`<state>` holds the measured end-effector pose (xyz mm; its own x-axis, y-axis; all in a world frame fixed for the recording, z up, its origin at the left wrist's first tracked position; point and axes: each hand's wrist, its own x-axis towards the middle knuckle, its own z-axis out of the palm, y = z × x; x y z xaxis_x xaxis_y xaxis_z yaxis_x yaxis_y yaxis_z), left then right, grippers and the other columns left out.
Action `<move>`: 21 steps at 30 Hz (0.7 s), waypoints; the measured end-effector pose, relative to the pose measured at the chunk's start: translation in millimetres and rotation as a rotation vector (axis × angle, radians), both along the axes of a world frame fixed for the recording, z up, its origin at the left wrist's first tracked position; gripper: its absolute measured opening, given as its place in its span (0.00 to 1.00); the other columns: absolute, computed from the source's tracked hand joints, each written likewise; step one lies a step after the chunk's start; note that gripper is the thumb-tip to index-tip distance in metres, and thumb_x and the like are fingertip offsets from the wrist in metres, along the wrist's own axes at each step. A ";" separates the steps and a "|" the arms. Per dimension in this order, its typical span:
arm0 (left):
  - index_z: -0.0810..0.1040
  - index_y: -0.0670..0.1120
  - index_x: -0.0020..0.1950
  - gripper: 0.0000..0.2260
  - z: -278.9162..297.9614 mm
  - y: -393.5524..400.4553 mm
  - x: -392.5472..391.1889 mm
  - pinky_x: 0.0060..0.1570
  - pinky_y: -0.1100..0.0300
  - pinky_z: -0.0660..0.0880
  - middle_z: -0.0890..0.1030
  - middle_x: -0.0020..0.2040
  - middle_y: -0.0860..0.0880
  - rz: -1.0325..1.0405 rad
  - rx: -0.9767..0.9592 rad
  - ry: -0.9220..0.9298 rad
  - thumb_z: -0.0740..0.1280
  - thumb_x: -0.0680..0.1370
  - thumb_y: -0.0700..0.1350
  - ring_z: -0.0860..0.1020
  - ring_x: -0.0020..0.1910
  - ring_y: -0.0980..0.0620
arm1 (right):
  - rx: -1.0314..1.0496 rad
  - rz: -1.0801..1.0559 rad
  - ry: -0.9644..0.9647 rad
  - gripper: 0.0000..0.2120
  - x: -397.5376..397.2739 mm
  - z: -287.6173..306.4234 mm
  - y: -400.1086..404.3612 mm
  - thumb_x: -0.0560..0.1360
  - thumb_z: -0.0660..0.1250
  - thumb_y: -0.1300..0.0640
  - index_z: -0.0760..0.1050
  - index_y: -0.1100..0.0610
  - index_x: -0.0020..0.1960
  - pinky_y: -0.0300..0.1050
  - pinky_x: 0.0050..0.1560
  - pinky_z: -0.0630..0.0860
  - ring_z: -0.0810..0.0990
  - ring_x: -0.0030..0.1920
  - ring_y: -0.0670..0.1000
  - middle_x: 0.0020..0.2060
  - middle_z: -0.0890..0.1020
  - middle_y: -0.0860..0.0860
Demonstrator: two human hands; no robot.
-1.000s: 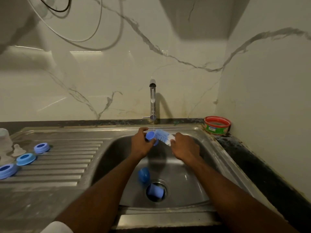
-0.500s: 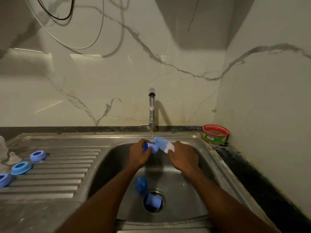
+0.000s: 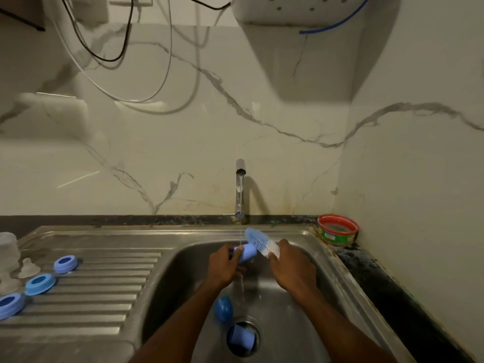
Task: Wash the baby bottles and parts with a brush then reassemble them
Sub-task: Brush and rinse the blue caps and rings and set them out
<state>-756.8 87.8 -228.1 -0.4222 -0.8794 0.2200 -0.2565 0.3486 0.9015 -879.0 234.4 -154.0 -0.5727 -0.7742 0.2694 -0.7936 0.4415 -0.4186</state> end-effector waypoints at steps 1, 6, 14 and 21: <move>0.76 0.45 0.63 0.13 2.1 1.4 0.0 0.41 0.62 0.82 0.83 0.52 0.46 -0.019 0.059 0.044 0.63 0.84 0.52 0.85 0.43 0.54 | -0.006 0.003 0.010 0.19 -1.9 1.5 0.3 0.82 0.62 0.46 0.68 0.52 0.69 0.42 0.51 0.74 0.80 0.60 0.52 0.63 0.79 0.53; 0.74 0.40 0.64 0.11 14.1 9.1 -0.3 0.45 0.60 0.81 0.81 0.56 0.39 -0.102 0.392 0.284 0.61 0.85 0.45 0.85 0.52 0.46 | -0.014 0.009 0.036 0.17 -3.5 7.8 6.1 0.82 0.62 0.46 0.69 0.53 0.67 0.43 0.46 0.71 0.81 0.58 0.54 0.60 0.81 0.53; 0.71 0.48 0.70 0.18 16.4 25.0 4.5 0.59 0.50 0.80 0.79 0.64 0.44 -0.333 0.344 0.328 0.68 0.81 0.45 0.82 0.61 0.46 | -0.015 0.027 0.047 0.20 8.3 14.9 10.4 0.82 0.62 0.45 0.67 0.50 0.71 0.43 0.55 0.76 0.79 0.60 0.51 0.63 0.79 0.51; 0.73 0.55 0.65 0.17 13.2 20.6 2.9 0.52 0.60 0.81 0.81 0.61 0.52 -0.183 0.101 0.174 0.72 0.78 0.49 0.82 0.55 0.60 | 0.008 0.010 -0.015 0.25 8.5 16.1 10.4 0.83 0.61 0.46 0.62 0.50 0.77 0.45 0.65 0.73 0.76 0.66 0.50 0.68 0.75 0.51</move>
